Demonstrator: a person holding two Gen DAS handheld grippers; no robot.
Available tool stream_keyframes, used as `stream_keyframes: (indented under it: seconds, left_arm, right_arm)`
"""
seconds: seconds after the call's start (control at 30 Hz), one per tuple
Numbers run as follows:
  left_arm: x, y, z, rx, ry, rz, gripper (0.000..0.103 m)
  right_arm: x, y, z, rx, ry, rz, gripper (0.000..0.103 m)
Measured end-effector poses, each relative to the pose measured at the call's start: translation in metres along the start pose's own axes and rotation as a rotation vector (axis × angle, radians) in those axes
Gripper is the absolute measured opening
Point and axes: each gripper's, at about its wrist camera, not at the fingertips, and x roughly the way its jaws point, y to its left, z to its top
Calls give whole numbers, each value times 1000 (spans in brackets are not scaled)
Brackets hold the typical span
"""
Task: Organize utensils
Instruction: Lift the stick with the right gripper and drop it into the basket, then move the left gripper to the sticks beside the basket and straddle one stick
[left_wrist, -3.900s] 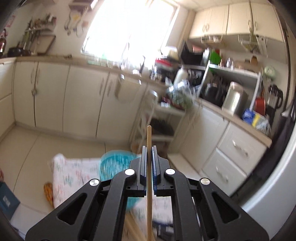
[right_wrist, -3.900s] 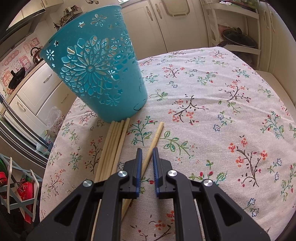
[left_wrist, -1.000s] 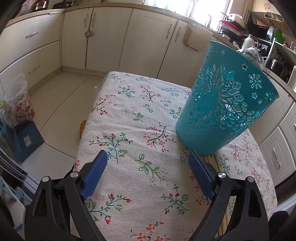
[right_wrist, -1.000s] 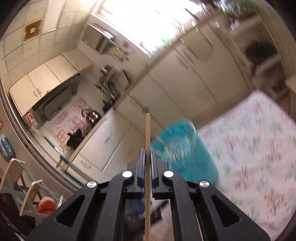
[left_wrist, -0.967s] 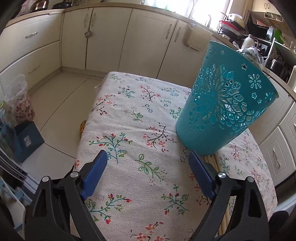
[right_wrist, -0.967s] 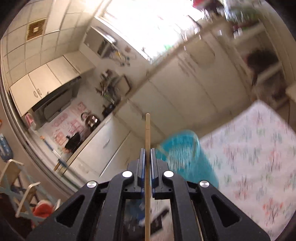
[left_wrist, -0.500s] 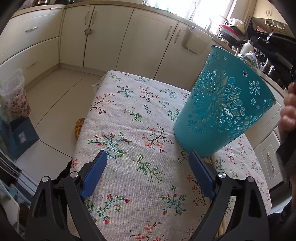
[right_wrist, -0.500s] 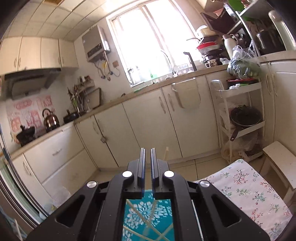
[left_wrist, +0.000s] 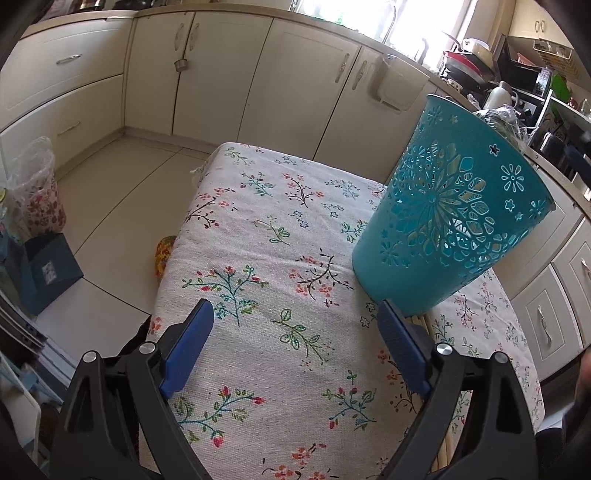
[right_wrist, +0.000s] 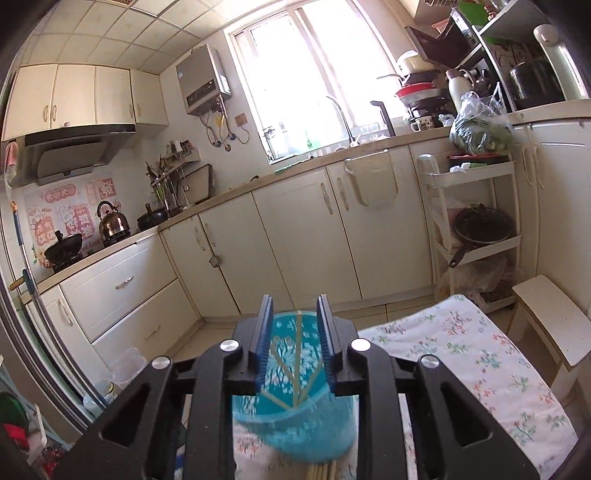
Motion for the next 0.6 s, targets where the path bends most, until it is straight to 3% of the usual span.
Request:
stream_keyframes:
  seconds: [0.07, 0.13, 0.37, 0.6]
  left_arm:
    - [-2, -1, 0, 2, -9, 7, 86]
    - [-3, -2, 0, 8, -14, 16, 86]
    - [-5, -4, 0, 16, -21, 35, 89]
    - [-1, -4, -1, 21, -7, 37, 89]
  right_arm:
    - [-14, -1, -12, -3, 25, -9, 36]
    - [-21, -3, -26, -8, 67, -20, 37]
    - [-3, -23, -94, 22, 320, -74, 33]
    - [18, -20, -119, -17, 459, -70, 30]
